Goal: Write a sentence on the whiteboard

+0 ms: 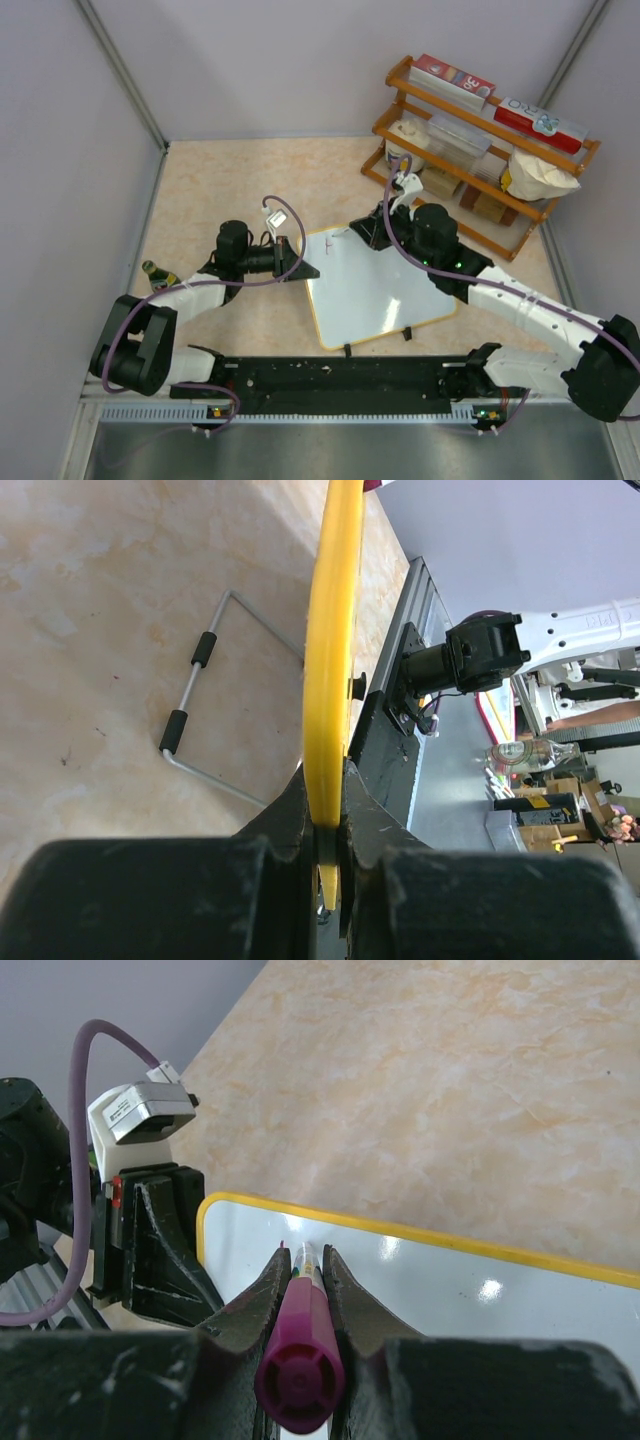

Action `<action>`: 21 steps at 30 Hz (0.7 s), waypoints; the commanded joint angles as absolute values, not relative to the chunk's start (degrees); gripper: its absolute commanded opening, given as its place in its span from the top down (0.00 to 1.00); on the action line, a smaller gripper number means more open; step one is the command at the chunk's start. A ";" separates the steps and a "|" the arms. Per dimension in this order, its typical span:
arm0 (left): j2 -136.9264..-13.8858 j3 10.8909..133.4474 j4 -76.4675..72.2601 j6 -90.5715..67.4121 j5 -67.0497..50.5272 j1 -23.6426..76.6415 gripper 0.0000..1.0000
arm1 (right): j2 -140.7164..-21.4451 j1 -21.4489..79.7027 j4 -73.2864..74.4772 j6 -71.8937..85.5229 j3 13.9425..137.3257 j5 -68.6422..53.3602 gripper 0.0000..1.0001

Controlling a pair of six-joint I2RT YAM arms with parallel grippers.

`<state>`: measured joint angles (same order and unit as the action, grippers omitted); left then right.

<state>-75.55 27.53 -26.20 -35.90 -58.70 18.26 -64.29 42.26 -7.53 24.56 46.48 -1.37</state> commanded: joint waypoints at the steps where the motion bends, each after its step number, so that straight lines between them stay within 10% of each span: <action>1: -76.64 26.19 -25.40 -32.87 -57.04 18.63 1.00 | -63.55 42.54 -8.18 24.08 45.09 -1.41 1.00; 21: -77.34 26.81 -24.96 -32.34 -57.22 18.63 1.00 | -62.84 42.54 -5.63 22.15 42.72 -3.69 1.00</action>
<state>-76.29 27.51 -26.44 -36.18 -58.92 18.04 -63.42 42.26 -7.64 24.01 43.88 -3.88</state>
